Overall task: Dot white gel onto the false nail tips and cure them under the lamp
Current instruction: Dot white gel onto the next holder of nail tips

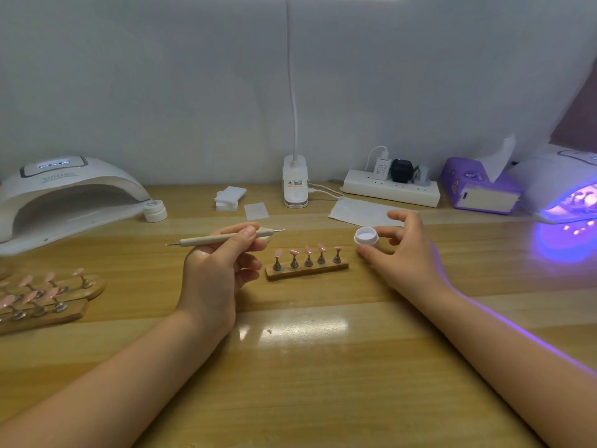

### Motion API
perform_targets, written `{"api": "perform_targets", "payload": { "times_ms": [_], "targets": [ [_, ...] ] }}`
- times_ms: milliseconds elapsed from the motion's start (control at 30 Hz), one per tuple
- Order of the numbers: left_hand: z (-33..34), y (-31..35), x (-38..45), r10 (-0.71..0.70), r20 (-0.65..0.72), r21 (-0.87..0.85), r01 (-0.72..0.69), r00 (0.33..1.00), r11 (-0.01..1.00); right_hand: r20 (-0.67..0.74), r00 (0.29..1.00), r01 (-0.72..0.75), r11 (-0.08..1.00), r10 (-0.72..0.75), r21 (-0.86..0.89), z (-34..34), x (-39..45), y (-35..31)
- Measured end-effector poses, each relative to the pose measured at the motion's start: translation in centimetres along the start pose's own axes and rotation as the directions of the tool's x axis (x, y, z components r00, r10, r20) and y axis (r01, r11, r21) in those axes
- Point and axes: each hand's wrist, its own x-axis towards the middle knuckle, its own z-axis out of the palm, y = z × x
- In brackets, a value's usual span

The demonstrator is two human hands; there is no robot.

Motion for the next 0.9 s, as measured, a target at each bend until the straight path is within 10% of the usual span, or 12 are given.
{"api": "perform_targets", "payload": {
  "times_ms": [267,400,500,900],
  "targets": [
    [0.0,-0.3,0.0,0.008,0.037,-0.019,-0.007,0.999,1.0,0.081,0.996,-0.012,0.988,0.025,-0.152,0.0,-0.2,-0.5],
    [-0.1,-0.4,0.3,0.002,0.046,-0.081,0.002,0.999,0.997,-0.034,0.935,0.328,0.898,-0.353,-0.292,0.1,-1.6,-2.5],
    [-0.1,-0.4,0.4,-0.007,0.018,-0.133,0.01,1.0,0.991,0.135,0.838,0.544,0.784,-0.529,-0.298,0.6,-3.2,-4.2],
    [0.3,-0.3,0.2,-0.06,0.013,-0.183,0.061,0.998,0.981,0.419,0.82,0.519,0.816,-0.39,-0.255,3.9,-4.3,-6.7]
  ]
}}
